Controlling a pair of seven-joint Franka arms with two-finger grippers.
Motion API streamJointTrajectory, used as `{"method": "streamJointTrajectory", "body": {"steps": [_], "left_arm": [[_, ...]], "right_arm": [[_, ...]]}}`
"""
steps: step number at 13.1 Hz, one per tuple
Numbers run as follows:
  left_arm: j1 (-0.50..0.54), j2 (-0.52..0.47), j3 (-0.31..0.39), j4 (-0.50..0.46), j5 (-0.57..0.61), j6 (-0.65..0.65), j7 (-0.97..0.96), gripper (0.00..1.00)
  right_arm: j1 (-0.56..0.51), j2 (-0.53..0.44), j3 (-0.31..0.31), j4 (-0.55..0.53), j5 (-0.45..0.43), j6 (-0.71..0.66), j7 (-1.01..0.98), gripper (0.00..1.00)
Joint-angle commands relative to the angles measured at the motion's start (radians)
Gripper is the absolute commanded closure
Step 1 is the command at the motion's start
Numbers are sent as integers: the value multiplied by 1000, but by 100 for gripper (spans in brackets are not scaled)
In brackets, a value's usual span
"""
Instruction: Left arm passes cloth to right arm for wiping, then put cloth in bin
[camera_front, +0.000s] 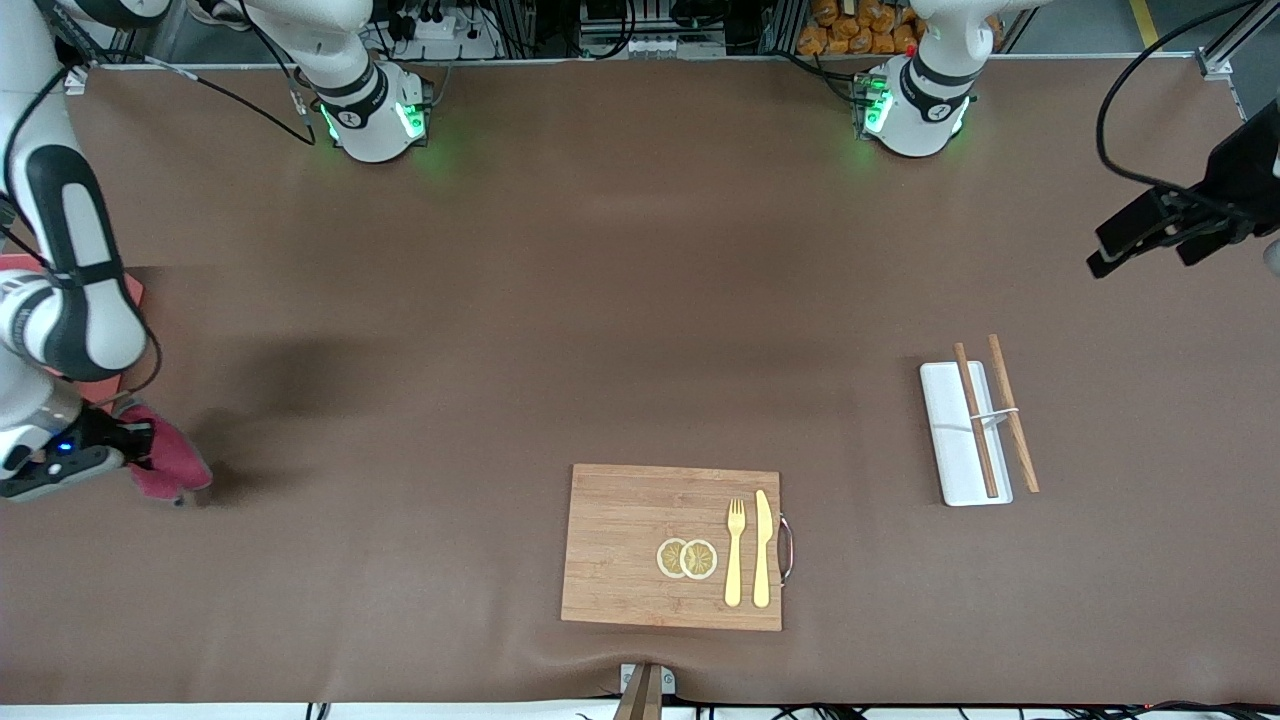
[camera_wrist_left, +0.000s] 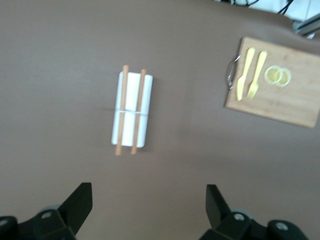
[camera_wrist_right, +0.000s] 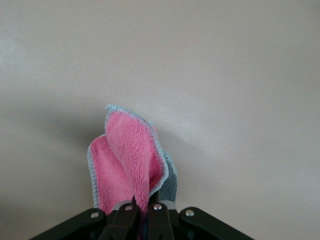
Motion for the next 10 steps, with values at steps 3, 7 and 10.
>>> {"method": "streamJointTrajectory", "body": {"steps": [3, 7, 10], "left_arm": [[-112, -133, 175, -162, 6, 3, 131, 0], [-141, -135, 192, -150, 44, -9, 130, 0], [-138, -136, 183, -144, 44, -38, 134, 0]], "right_arm": [[182, -2, 0, -100, -18, 29, 380, 100], [383, -47, 2, -118, -18, -60, 776, 100], [579, -107, 2, -118, -18, -173, 1123, 100]]}}
